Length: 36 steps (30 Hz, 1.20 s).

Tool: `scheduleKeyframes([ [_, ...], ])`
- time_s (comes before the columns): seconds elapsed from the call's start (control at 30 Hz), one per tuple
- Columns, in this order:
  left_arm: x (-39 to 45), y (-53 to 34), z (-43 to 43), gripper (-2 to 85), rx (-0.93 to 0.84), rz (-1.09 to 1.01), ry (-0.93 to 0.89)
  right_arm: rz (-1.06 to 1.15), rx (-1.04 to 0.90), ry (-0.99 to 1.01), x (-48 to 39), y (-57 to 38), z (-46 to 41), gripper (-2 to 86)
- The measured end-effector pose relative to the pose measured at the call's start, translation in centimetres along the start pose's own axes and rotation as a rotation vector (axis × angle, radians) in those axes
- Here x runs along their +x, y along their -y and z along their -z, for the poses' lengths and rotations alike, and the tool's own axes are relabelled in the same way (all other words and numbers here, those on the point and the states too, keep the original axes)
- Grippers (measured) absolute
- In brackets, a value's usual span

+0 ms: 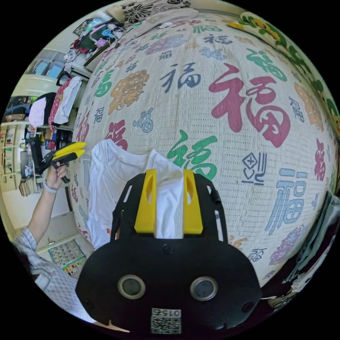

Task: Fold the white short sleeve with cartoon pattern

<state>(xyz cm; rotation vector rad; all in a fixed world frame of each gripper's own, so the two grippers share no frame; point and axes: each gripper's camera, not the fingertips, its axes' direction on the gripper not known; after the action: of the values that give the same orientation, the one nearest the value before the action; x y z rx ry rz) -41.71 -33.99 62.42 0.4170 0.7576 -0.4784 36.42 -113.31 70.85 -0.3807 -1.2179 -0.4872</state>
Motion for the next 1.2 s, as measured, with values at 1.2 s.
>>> scheduleKeyframes([
  [1.2, 11.3, -3.5, 7.5, 0.5, 0.192, -0.197, 0.143, 0.126, 0.274, 0.103, -2.8, -19.3, 20.6, -0.8],
])
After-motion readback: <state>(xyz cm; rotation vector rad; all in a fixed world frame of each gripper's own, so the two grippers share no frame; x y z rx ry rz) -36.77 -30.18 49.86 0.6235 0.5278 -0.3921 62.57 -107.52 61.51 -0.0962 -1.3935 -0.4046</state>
